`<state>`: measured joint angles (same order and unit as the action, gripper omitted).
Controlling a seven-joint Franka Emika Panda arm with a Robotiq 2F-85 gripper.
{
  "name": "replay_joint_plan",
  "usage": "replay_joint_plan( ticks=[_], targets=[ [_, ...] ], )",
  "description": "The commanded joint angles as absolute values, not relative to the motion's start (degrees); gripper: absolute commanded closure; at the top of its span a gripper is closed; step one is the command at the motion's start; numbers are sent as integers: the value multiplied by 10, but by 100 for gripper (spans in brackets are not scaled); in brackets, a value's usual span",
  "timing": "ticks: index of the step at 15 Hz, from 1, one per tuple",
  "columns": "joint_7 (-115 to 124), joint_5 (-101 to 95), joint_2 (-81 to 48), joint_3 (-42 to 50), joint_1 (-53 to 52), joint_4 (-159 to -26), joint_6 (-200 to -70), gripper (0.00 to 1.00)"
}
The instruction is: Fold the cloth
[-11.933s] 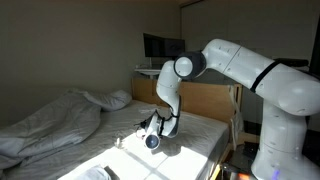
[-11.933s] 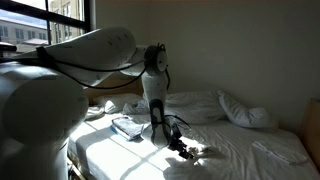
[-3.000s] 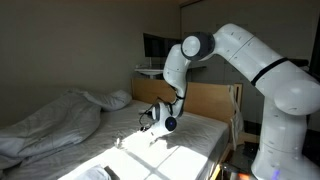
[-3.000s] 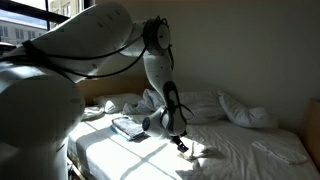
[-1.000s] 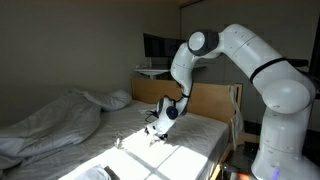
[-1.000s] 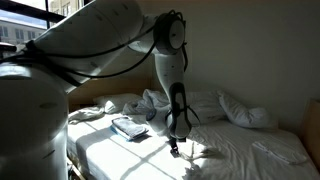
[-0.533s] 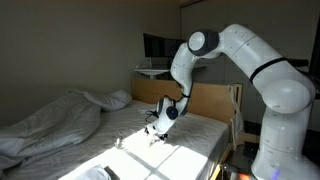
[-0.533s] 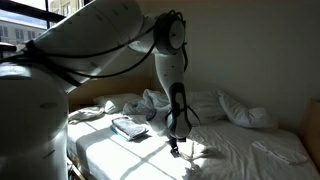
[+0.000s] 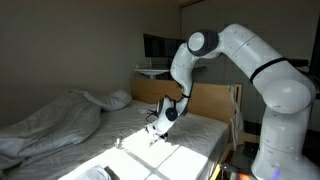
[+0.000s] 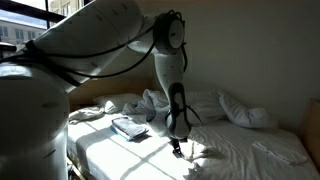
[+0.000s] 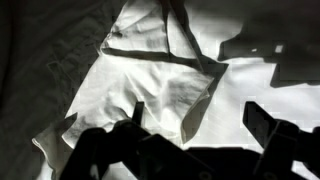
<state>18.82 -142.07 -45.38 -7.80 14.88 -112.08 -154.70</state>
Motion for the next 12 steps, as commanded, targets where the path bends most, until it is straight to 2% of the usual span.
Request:
replay_joint_plan(
  ticks=[1, 5, 6, 9, 12],
  targets=[
    [201, -1436, -456, -82, 170, -1124, -1554, 0],
    [256, -1515, -440, -88, 228, -1148, -1579, 0],
    [175, -1408, -496, -86, 170, -1049, -1606, 0],
    [152, -1397, -523, -99, 194, -982, -1677, 0],
    [112, -1346, -569, -99, 168, -895, -1740, 0]
  ],
)
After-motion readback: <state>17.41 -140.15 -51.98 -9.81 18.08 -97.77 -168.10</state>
